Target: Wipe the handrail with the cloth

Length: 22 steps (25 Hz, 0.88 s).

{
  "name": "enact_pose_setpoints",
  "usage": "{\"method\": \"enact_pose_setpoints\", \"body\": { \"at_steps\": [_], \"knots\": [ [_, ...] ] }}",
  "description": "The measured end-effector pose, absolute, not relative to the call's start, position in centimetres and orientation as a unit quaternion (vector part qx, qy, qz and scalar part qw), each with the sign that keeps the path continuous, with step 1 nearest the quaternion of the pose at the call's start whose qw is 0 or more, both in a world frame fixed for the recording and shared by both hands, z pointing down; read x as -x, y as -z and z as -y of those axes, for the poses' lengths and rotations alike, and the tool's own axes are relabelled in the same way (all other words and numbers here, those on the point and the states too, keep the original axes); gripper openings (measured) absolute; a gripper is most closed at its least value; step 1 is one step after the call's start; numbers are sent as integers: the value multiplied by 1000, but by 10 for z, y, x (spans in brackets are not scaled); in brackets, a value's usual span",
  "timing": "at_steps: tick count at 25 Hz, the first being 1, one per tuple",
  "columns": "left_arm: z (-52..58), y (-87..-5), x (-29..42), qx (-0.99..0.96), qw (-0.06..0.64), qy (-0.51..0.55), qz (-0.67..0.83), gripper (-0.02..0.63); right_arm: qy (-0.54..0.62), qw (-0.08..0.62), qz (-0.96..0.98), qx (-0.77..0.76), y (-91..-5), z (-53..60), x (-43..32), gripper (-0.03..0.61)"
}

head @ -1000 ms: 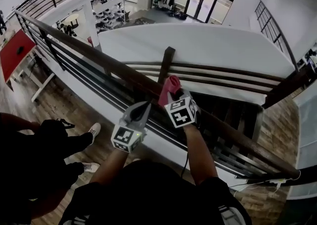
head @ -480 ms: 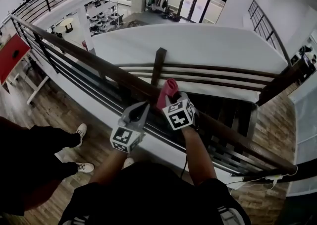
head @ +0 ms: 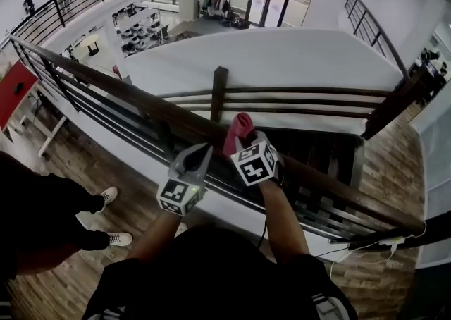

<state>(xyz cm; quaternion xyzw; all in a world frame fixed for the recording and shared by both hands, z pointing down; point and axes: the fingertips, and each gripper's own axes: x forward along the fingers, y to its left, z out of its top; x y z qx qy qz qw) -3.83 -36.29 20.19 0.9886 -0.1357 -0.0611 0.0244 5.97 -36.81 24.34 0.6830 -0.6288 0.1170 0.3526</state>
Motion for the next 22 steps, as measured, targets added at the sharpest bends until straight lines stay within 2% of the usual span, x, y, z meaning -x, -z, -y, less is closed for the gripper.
{"method": "enact_pose_setpoints", "body": {
  "at_steps": [22],
  "knots": [
    [280,-202,-14,-991,27,53,118,-2,-112,363,604,-701,-242,269,-110,41]
  ]
}}
